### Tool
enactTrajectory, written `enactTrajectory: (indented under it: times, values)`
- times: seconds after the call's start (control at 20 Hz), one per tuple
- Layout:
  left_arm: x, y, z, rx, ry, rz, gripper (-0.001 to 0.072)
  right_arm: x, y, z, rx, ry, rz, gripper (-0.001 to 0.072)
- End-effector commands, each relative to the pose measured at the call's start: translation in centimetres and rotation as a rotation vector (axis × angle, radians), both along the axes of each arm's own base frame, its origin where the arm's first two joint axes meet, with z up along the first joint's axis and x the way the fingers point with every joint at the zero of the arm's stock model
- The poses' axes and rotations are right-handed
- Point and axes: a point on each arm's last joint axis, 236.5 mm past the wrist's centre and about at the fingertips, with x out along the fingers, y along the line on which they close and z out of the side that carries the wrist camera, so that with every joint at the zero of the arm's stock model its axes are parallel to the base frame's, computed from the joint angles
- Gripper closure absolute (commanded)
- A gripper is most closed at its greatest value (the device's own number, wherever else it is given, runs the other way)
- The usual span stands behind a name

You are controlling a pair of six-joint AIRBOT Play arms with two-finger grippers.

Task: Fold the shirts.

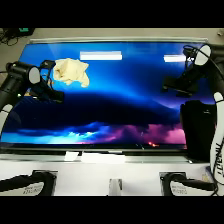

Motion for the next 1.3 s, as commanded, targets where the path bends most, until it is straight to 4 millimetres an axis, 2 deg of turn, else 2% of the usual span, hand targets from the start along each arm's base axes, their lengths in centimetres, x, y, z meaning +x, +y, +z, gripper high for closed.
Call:
enactTrajectory:
  times: [0.0, 0.8, 0.9, 1.1, 1.25]
  values:
    - [0.0, 0.0, 0.0, 0.001, 0.001, 0.0, -0.0003, 0.0, 0.0, 0.1, 0.001, -0.002, 0.0, 0.0044]
    - [0.1, -0.1, 0.0, -0.003, -0.003, -0.001, -0.0003, 0.2, 0.0, 0.1, 0.001, -0.011, 0.0, 0.0044]
    - [0.9, -0.5, 0.1, -0.018, -0.038, -0.007, -0.0003, 1.0, 0.2, 0.3, 0.008, -0.042, -0.007, 0.0044]
    - [2.2, -1.6, 0.5, -0.063, -0.094, -0.018, -0.0003, 0.2, 0.2, 0.1, 0.011, -0.01, -0.006, 0.0044]
    - [6.6, -2.4, 1.3, -0.116, -0.256, -0.001, -0.0013, -1.3, 0.2, -0.2, 0.009, 0.056, -0.002, 0.0044]
